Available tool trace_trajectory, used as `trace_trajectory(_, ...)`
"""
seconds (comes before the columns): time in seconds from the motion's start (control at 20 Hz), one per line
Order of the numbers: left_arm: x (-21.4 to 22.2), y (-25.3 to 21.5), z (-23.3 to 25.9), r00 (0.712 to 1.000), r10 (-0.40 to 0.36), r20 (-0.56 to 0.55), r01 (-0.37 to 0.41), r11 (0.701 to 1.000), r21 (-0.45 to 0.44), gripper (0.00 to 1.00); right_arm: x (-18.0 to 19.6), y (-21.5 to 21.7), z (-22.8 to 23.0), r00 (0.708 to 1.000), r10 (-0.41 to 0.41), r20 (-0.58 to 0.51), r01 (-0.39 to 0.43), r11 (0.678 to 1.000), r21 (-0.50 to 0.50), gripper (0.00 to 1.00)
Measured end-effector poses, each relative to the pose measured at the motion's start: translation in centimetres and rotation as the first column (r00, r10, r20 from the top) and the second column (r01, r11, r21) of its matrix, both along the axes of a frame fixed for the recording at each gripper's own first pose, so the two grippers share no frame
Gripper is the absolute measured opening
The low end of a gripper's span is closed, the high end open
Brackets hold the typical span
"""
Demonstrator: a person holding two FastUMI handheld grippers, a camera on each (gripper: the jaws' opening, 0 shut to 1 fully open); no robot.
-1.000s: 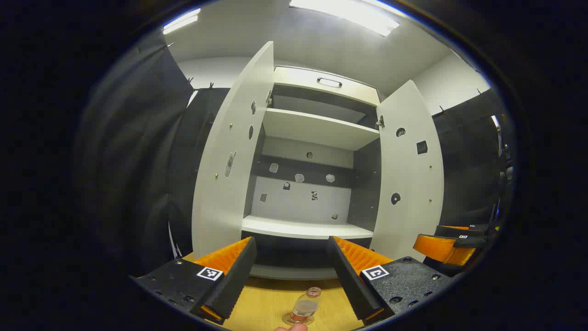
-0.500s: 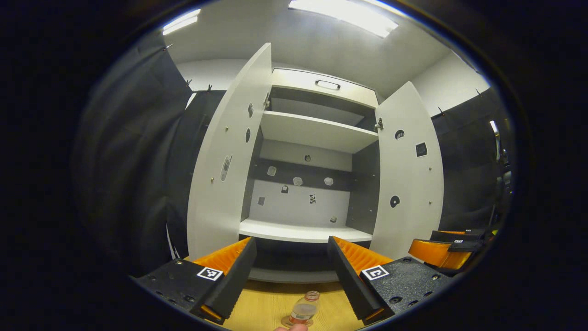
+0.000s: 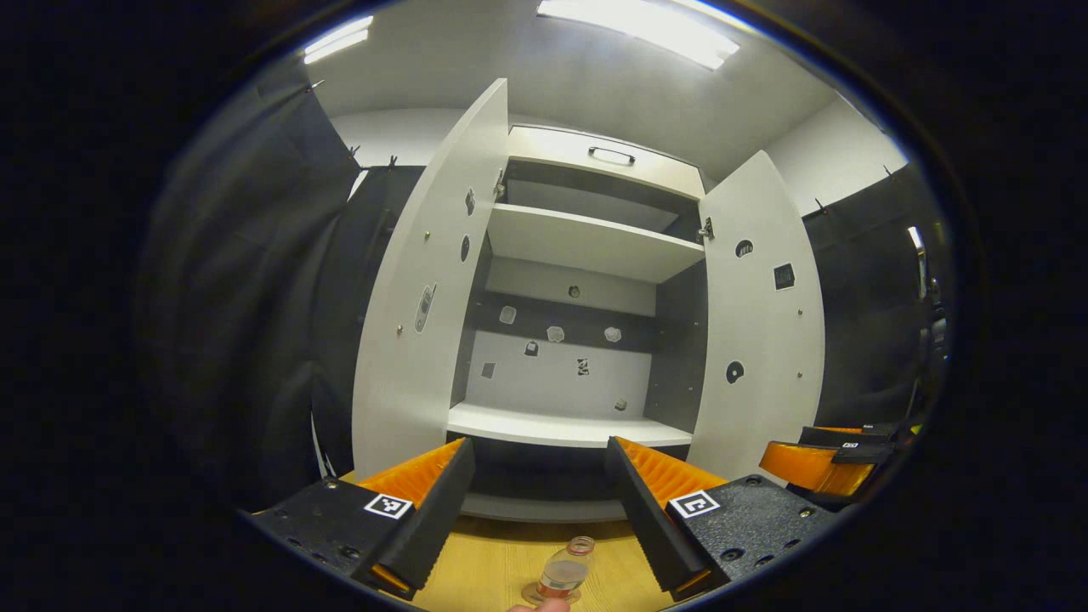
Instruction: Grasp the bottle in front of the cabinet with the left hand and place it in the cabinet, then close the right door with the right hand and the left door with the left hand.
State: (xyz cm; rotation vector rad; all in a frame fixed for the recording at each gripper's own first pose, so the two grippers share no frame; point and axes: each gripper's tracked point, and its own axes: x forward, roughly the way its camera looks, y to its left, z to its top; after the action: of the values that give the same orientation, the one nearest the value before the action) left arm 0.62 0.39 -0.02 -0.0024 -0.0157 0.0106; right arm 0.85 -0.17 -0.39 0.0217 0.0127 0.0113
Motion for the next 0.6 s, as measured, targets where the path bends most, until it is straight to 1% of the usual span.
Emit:
trace_trajectory(0.25, -0.5, 0.2, 0.1, 1.0, 0.003, 0.002, -0.003, 1.0, -0.003, 0.95, -0.5, 0.1, -0.2, 1.0, -0.003, -0.003, 0.003, 1.0, -0.001, 0.98)
trace_trajectory(0.3, -0.4, 0.1, 0.1, 1.0, 0.001, 0.002, -0.001, 1.0, -0.005, 0.92, -0.6, 0.1, -0.3, 1.0, -0.002, -0.005, 0.002, 1.0, 0.0, 0.98)
trace_trajectory(0.35, -0.4, 0.0, 0.1, 1.0, -0.002, 0.004, 0.002, 1.0, -0.008, 0.92, -0.7, 0.1, -0.4, 1.0, 0.0, -0.009, 0.0, 1.0, 0.001, 0.98)
trace_trajectory(0.4, -0.4, -0.2, 0.1, 1.0, -0.007, 0.008, 0.007, 1.0, -0.01, 0.95, -0.8, 0.1, -0.5, 1.0, 0.001, -0.013, -0.001, 1.0, 0.001, 0.98)
trace_trajectory(0.5, 0.0, -0.8, 0.1, 1.0, -0.019, 0.014, 0.02, 1.0, -0.021, 0.95, -1.2, -0.1, -0.7, 1.0, -0.003, -0.019, 0.003, 1.0, -0.002, 0.98)
trace_trajectory(0.6, 0.6, -1.9, -0.4, 0.999, -0.048, 0.009, 0.048, 0.998, -0.046, 0.95, -1.5, -0.6, -0.7, 1.0, -0.015, -0.018, 0.015, 1.0, -0.001, 0.97)
